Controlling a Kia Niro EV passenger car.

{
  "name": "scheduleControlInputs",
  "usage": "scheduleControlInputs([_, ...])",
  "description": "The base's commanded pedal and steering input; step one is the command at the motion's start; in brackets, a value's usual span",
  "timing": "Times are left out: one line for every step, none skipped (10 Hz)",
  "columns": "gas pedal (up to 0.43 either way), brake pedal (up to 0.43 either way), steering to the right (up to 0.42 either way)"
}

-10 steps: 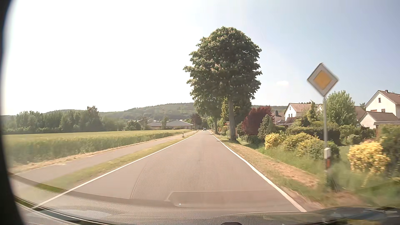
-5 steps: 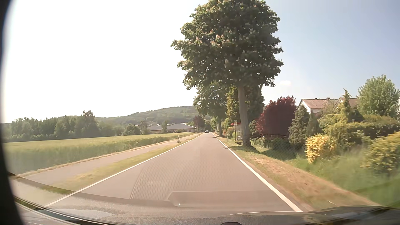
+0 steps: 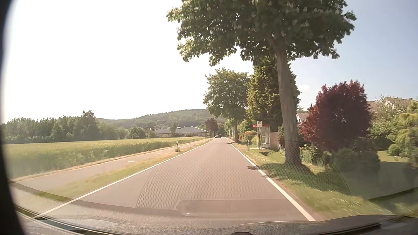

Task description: Follow the waypoints while adhering to traffic rules and regulations

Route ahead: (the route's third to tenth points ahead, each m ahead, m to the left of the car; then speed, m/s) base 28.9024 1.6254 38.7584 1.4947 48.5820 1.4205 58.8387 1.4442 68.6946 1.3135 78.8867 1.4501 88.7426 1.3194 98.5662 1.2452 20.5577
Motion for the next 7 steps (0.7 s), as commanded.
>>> scheduleControlInputs([0.280,0.000,-0.007])
scheduleControlInputs([0.280,0.000,-0.006])
scheduleControlInputs([0.268,0.000,-0.005])
scheduleControlInputs([0.268,0.000,-0.004])
scheduleControlInputs([0.268,0.000,-0.002])
scheduleControlInputs([0.268,0.000,-0.002])
scheduleControlInputs([0.268,0.000,-0.002])
